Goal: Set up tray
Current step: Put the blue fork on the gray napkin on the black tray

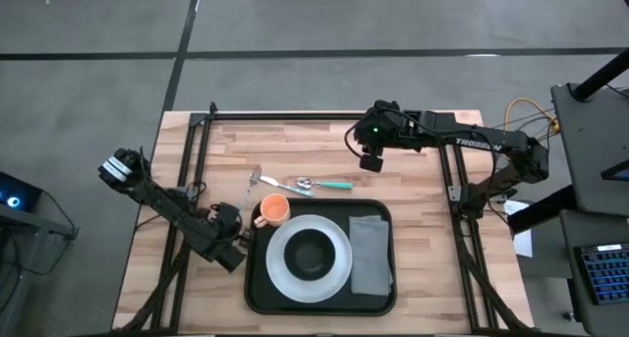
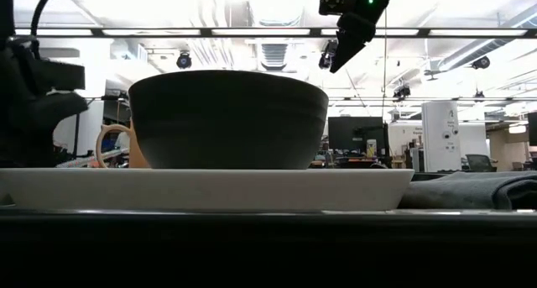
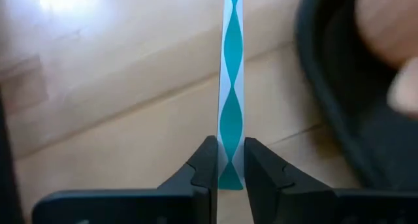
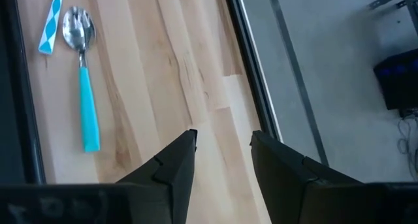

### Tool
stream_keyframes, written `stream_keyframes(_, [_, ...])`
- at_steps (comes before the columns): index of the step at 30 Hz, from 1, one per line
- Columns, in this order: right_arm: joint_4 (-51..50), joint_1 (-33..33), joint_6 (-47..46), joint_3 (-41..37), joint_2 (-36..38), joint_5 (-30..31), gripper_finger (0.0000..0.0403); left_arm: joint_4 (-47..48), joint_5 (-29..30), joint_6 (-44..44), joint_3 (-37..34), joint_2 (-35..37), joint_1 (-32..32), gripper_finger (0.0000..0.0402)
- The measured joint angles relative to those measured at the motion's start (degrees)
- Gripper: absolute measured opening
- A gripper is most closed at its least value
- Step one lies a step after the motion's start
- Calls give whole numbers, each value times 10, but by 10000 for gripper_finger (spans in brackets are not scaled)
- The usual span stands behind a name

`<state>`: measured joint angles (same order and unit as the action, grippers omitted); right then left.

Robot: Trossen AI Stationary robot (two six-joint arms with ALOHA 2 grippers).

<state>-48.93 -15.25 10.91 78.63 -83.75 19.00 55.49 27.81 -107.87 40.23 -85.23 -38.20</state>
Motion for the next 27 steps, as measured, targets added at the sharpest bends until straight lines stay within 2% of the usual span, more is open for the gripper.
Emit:
stream_keyframes(6, [31,0,-31,0,0,-17,139,65,60,3,29,1,0,30])
stream_keyframes(13, [72,7,-43,0,3,-41,139,202,152,11,92,1,0,30])
stream_keyframes(16, [102,13,-65,0,3,-43,139,236,207,28,126,2,0,30])
stream_keyframes(19, [156,27,-80,0,3,-71,139,264,273,47,163,2,1,30])
stream_keyframes(24, [232,62,-97,-3,4,-92,139,268,402,101,214,2,8,30])
stream_keyframes(27, [266,82,-124,-13,4,-90,139,261,445,138,235,2,25,30])
